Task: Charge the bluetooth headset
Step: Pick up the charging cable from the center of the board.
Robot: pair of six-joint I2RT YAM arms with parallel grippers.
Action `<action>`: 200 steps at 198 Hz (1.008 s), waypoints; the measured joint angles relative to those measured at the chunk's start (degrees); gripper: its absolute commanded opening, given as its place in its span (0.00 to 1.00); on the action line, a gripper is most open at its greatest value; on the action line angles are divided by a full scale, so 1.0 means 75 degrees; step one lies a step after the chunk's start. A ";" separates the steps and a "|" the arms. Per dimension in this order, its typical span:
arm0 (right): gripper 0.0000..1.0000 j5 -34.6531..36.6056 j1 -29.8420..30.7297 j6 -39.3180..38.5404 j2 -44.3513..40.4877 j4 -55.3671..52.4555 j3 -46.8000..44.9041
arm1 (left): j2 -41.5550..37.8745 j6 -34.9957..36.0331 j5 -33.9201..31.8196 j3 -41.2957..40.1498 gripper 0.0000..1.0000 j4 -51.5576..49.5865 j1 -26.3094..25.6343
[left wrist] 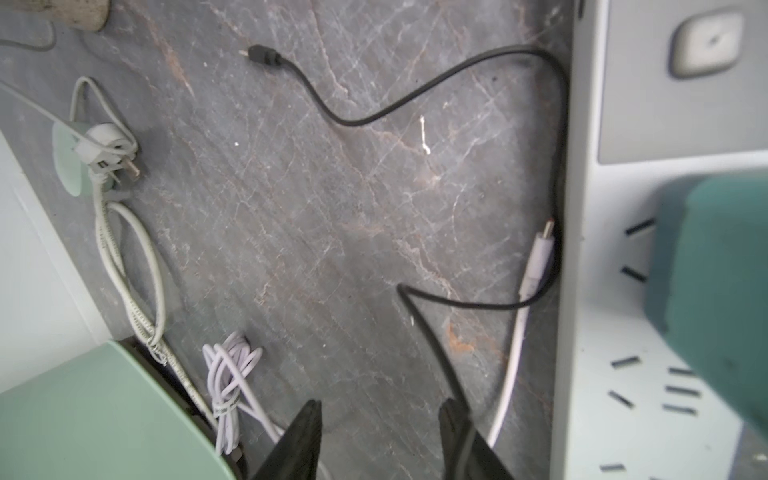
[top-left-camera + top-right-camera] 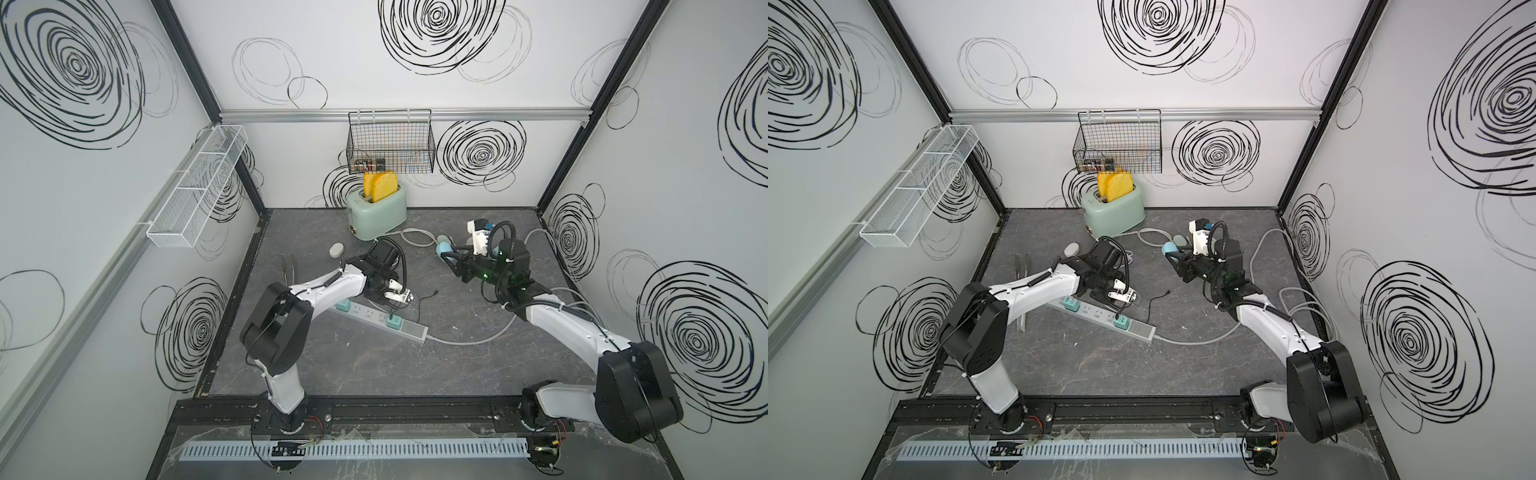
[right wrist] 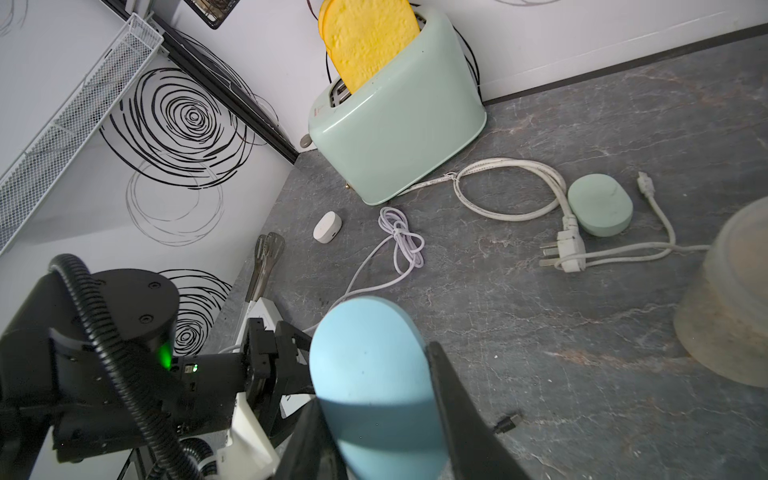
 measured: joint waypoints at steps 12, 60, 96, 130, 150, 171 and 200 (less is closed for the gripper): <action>0.18 0.0000 -0.0003 0.0020 -0.0009 0.0000 -0.0003 | 0.0192 -0.0015 0.0015 0.0017 0.50 -0.0079 -0.0041; 0.18 -0.0026 -0.0012 0.0064 -0.0085 0.0000 -0.0029 | 0.0449 -0.0114 0.0061 0.0020 0.51 -0.0548 -0.0219; 0.18 -0.0102 -0.0064 0.0131 -0.0128 0.0038 -0.0125 | 0.0449 -0.0204 0.0128 -0.0061 0.52 -0.0527 -0.0291; 0.18 -0.0181 -0.0114 0.0198 -0.0157 0.0055 -0.0140 | 0.0586 -0.0332 0.0117 -0.0152 0.51 -0.0254 -0.0280; 0.18 -0.0195 -0.0114 0.0221 -0.0213 0.0058 -0.0140 | 0.0790 -0.0527 0.0181 -0.0119 0.50 -0.0125 -0.0187; 0.18 -0.0198 -0.0114 0.0224 -0.0280 0.0061 -0.0140 | 0.1029 -0.0851 0.0315 0.0178 0.47 -0.0128 -0.0012; 0.18 -0.0207 -0.0114 0.0239 -0.0300 0.0064 -0.0140 | 0.1236 -0.1309 0.0408 0.0440 0.46 0.0198 0.0254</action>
